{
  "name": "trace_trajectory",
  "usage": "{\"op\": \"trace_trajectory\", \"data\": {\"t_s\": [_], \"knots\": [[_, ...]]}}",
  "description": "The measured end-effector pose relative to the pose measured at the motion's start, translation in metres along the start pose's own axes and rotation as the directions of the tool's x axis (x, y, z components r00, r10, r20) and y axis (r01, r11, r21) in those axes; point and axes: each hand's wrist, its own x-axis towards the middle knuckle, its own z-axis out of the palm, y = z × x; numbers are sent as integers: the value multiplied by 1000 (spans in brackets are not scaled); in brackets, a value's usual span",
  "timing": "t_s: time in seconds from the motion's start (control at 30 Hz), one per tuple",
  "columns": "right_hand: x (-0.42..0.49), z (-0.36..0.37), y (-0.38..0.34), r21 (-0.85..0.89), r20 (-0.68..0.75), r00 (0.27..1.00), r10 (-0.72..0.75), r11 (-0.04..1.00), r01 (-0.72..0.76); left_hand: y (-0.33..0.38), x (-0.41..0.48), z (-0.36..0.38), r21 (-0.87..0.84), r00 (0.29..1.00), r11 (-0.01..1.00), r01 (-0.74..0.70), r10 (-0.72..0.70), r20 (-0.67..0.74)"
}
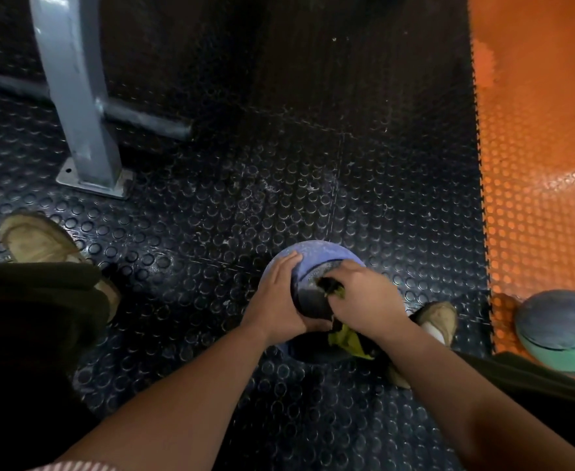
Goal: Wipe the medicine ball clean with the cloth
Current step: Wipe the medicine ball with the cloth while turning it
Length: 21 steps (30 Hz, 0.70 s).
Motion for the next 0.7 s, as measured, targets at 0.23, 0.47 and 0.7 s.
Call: {"op": "trace_trajectory", "data": {"t_s": [0.23,0.47,0.7], "knots": [[21,-2,6,185,-34,985,168,970,-159,3,5,-7,1,999,999,35,-35,24],[11,2,-2,22,-2,998,-63,998,64,3,3,-3,25,1000,1000,4,-4,4],[27,0,-2,58,-19,998,55,997,-54,6,9,-9,1,999,1000,30,-30,41]]}}
